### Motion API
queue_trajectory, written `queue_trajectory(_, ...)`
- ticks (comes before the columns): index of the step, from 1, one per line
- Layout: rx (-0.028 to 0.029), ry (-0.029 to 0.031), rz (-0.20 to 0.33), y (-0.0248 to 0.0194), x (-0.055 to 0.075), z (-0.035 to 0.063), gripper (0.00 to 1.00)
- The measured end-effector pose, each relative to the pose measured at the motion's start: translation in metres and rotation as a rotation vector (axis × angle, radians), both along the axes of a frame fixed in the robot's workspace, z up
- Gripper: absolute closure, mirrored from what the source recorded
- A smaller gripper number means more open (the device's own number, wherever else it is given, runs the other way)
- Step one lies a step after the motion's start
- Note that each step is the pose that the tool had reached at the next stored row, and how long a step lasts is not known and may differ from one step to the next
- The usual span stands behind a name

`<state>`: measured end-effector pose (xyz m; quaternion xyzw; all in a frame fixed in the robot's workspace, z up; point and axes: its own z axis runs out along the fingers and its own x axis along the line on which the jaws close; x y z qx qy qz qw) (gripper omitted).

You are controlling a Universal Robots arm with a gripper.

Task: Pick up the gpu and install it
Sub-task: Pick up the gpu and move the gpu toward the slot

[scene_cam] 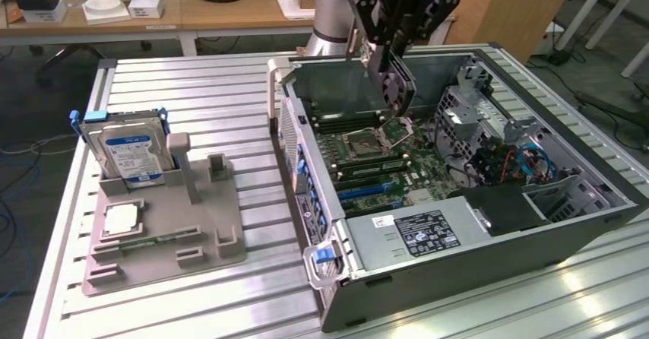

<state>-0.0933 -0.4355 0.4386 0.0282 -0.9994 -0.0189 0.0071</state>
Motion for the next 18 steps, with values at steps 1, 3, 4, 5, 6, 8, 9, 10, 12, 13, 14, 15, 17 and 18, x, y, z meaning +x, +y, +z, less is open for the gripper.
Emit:
queue_trajectory(1, 0.0, 0.0, 0.001, 0.0, 0.002, -0.0001, 0.74)
queue_trajectory(3, 0.0, 0.0, 0.002, 0.0, 0.005, -0.0002, 0.74)
queue_trajectory(4, 0.0001, 0.0, 0.002, 0.0, 0.006, -0.0003, 0.74)
queue_trajectory(5, 0.0, 0.0, 0.003, 0.0, 0.008, -0.0005, 0.74)
queue_trajectory(6, 0.0, 0.0, 0.003, 0.0, 0.009, -0.0006, 0.74)
queue_trajectory(8, 0.0, 0.0, 0.004, 0.0, 0.012, -0.0009, 0.74)
queue_trajectory(9, 0.0, 0.0, 0.004, 0.0, 0.014, -0.0011, 0.74)
queue_trajectory(10, 0.0, 0.0, 0.005, 0.0, 0.016, -0.0012, 0.74)
queue_trajectory(12, 0.0, 0.0, 0.005, 0.0, 0.02, -0.0016, 0.74)
queue_trajectory(13, 0.0, 0.0, 0.006, 0.0, 0.022, -0.0018, 0.74)
queue_trajectory(14, 0.0001, 0.0, 0.006, 0.0, 0.024, -0.002, 0.74)
queue_trajectory(15, 0.0002, 0.0, 0.005, 0.0, 0.026, -0.0023, 0.74)
queue_trajectory(17, 0.0003, -0.0001, 0.0, 0.0, 0.028, -0.0028, 0.74)
queue_trajectory(18, 0.0001, 0.0, -0.003, 0.0, 0.03, -0.0029, 0.74)
